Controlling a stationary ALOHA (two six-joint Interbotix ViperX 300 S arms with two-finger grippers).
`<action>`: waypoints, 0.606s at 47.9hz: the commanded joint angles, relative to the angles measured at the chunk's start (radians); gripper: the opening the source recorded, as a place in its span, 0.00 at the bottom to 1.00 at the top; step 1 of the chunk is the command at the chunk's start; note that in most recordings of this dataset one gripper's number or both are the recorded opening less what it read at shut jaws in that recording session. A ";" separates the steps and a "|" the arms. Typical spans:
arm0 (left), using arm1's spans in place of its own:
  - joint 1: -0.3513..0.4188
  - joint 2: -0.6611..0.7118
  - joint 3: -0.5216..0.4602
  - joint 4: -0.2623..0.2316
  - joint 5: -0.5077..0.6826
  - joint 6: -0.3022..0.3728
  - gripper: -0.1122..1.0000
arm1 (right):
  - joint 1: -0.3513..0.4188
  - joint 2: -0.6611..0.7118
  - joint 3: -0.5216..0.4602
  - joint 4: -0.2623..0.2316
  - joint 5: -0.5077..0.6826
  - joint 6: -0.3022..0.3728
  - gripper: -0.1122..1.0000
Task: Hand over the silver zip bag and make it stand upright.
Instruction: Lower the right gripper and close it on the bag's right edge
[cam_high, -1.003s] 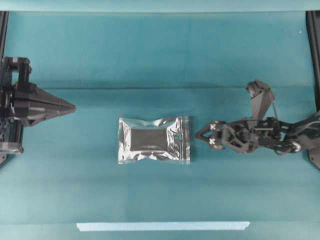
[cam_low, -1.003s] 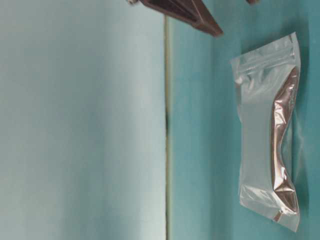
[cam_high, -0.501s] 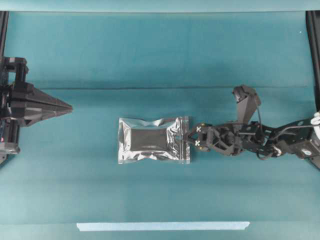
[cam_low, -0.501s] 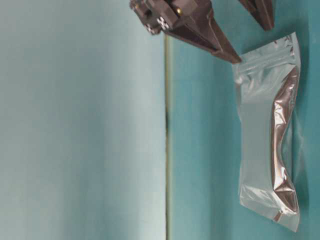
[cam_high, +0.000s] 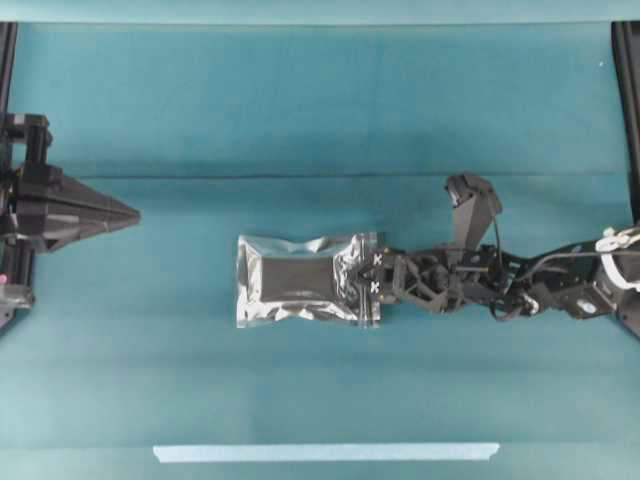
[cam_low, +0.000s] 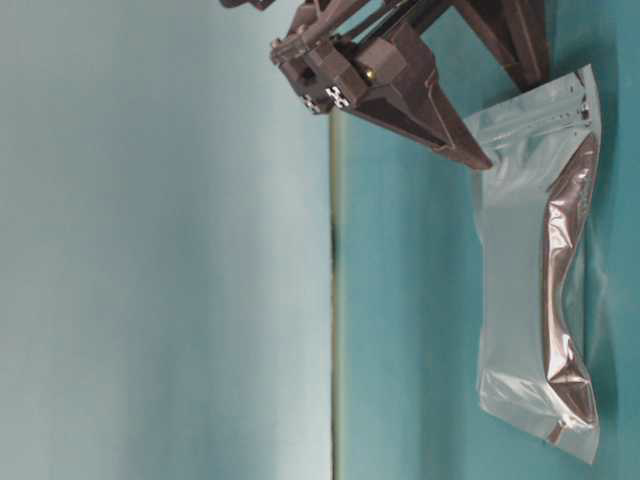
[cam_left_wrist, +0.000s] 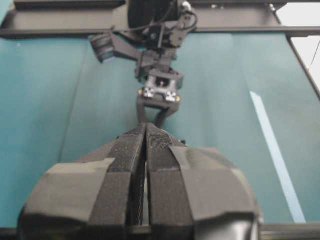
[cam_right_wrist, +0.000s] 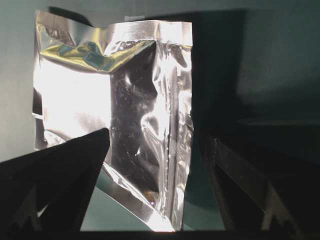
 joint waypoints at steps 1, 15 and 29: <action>-0.002 0.002 -0.014 0.002 -0.005 0.002 0.10 | -0.003 0.026 -0.021 -0.003 -0.003 0.009 0.92; -0.002 -0.003 -0.011 0.002 -0.005 0.002 0.10 | -0.005 0.054 -0.048 -0.003 -0.008 0.008 0.91; -0.002 -0.012 -0.003 0.002 -0.005 0.002 0.10 | -0.008 0.064 -0.060 -0.002 -0.009 0.008 0.91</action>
